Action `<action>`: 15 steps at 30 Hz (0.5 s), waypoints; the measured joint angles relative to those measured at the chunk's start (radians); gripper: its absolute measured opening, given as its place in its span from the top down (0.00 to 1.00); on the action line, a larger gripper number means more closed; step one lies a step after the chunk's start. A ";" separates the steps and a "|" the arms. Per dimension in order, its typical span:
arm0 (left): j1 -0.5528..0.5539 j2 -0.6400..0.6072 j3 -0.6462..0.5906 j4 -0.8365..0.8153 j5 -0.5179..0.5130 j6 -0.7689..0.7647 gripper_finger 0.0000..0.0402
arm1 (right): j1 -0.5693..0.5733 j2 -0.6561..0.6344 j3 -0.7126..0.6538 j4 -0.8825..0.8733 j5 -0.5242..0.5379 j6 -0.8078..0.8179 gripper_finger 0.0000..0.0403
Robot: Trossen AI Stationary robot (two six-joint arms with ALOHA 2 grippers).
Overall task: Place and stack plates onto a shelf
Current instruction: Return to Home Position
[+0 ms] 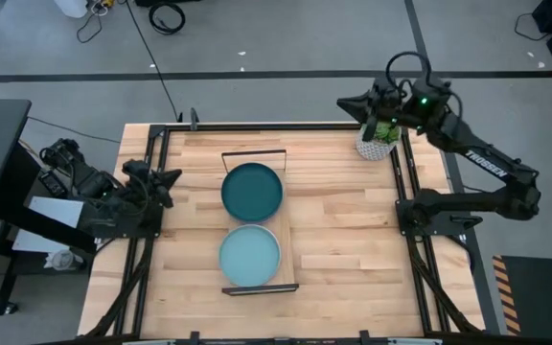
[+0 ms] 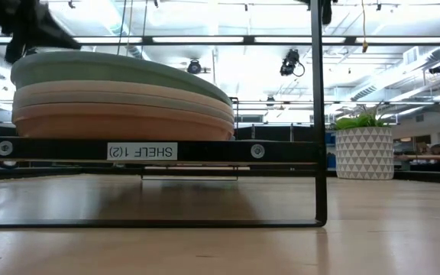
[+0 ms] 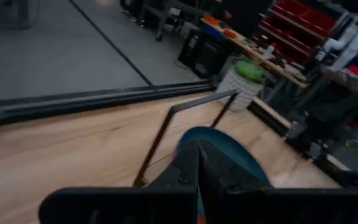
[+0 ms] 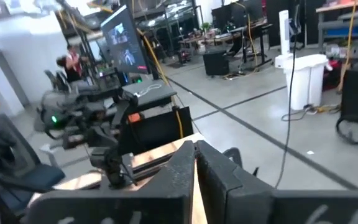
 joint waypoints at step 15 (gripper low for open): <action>0.011 -0.273 -0.249 0.029 -0.044 -0.160 1.00 | -0.057 -0.273 -0.489 0.296 0.035 0.333 0.96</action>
